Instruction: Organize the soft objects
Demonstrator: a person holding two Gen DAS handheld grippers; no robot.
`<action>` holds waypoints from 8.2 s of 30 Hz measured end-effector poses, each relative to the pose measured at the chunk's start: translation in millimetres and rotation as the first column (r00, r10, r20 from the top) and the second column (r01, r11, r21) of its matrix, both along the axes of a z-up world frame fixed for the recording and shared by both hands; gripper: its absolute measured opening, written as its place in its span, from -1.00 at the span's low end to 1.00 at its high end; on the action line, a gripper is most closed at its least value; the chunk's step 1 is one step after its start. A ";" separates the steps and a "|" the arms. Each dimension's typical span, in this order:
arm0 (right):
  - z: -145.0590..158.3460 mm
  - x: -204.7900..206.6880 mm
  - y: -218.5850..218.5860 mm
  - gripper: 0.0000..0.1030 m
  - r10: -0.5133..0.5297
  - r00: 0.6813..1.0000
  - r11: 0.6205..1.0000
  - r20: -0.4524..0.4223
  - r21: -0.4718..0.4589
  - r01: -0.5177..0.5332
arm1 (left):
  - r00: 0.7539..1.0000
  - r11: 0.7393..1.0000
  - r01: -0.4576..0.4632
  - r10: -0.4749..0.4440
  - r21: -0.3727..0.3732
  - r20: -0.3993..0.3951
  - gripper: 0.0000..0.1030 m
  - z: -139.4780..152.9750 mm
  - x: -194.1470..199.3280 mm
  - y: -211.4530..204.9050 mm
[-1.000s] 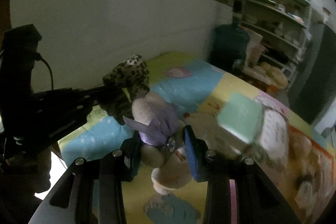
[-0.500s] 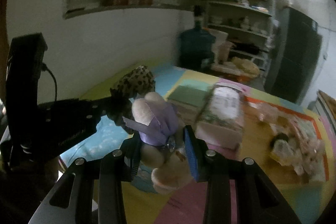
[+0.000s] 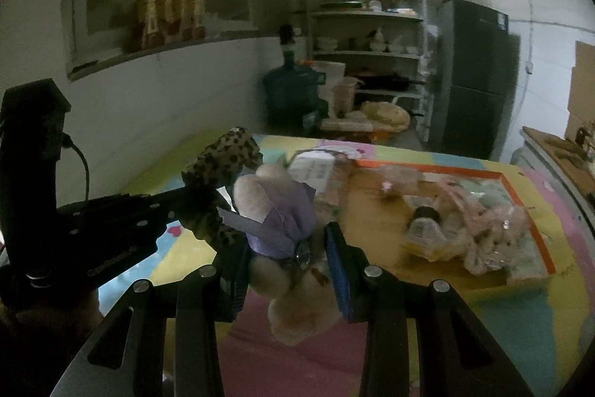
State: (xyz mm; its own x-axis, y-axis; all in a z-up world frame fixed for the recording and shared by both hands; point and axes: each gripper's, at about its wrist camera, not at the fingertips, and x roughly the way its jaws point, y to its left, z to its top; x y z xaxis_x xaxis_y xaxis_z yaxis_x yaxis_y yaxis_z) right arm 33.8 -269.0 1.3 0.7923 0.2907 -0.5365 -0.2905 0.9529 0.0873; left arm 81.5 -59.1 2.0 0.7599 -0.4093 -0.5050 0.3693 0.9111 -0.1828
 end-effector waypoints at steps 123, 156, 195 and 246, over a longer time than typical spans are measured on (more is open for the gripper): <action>-47.7 87.4 -148.7 0.18 -0.227 0.972 0.957 -0.054 0.172 0.233 | 0.988 0.999 0.021 -0.017 0.025 -0.155 -0.12 -29.7 111.7 -150.6; -9.5 35.9 -86.6 0.19 -0.233 0.972 0.963 0.028 0.147 0.227 | 0.995 0.994 -0.104 0.104 0.032 -0.002 -0.12 11.4 34.9 -83.2; -5.6 -41.4 16.5 0.20 -0.283 0.952 0.959 0.118 0.070 0.276 | 0.955 0.952 -0.294 0.287 0.083 0.080 -0.12 6.0 -57.8 -2.9; -3.5 -71.3 32.5 0.21 -0.291 0.941 0.956 0.170 0.071 0.283 | 0.942 0.939 -0.328 0.317 0.099 0.111 -0.12 2.3 -85.6 3.8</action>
State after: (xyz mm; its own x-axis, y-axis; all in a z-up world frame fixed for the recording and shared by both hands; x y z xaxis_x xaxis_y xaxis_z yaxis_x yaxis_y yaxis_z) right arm -37.5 -236.5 -2.2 0.9266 0.0569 -0.3717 -0.0196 0.9944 0.1034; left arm -4.1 -55.4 4.3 0.8868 -0.0782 -0.4555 0.0623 0.9968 -0.0498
